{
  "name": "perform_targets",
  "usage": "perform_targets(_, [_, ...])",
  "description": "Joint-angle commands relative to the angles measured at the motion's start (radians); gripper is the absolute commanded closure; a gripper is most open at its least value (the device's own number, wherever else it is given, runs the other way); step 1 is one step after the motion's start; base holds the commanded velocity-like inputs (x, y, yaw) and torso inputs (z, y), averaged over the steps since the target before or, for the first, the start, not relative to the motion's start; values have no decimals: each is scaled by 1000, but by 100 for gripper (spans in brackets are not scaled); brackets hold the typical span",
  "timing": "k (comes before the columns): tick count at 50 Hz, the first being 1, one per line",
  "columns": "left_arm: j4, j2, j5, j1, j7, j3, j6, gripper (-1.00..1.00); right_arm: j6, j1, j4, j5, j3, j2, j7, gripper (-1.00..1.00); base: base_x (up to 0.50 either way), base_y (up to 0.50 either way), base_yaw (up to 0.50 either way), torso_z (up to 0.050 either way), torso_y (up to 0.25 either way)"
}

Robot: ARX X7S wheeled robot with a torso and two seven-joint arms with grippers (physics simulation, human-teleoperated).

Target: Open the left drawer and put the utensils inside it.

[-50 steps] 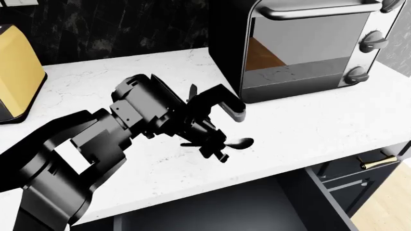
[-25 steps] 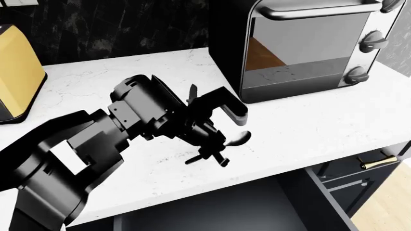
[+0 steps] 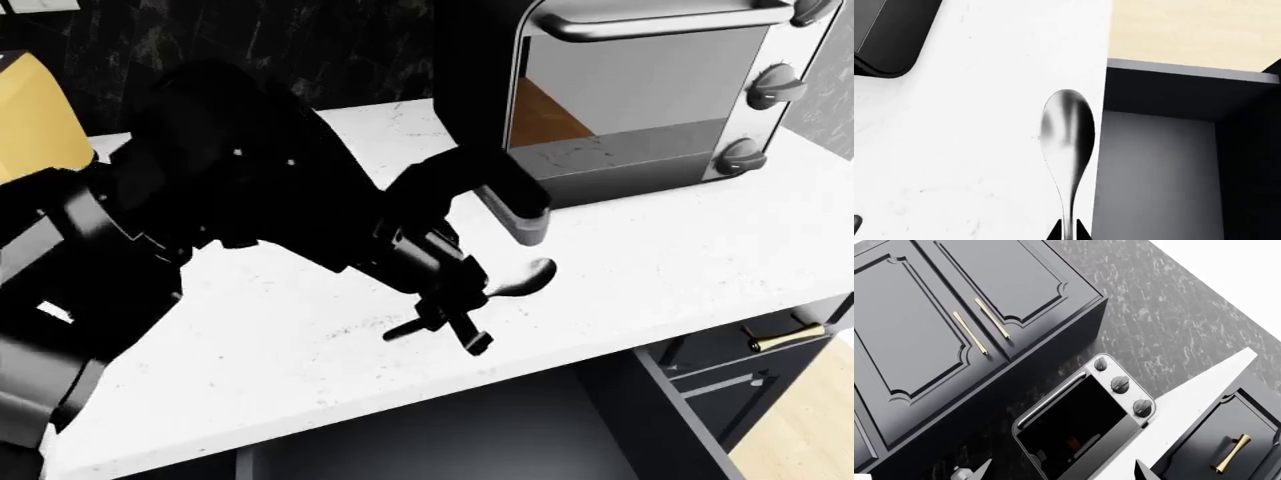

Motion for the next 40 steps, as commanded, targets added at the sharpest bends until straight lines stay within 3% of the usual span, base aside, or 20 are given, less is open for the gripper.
perform_targets(1, [203,-44,-455,-31,-505,-133,-177,100,0,-2,3,2,0,0,0,-100,0,0,0,0,0])
perform_targets(7, [261,-58,-841,-24,-943,3,-12,100,0,-9,9,14,4,0,0,-100,0,0,0,0,0])
perform_targets(8, [284,-54,-856,-19,-948,10,-13,100,0,-10,10,15,5,0,0,-100,0,0,0,0,0])
perform_targets(10, [316,-44,-904,14,-1101,92,63,100,0,-6,5,8,3,0,0,-100,0,0,0,0,0])
perform_targets(13, [316,-35,-962,37,-1200,137,141,100,0,-7,7,11,3,0,0,-100,0,0,0,0,0])
perform_targets(18, [397,-12,-977,93,-1270,175,193,100,0,-4,5,3,0,0,0,-100,0,0,0,0,0])
perform_targets(40, [436,81,-858,259,-1287,256,255,100,0,-1,6,-7,-13,0,0,-100,0,0,0,0,0])
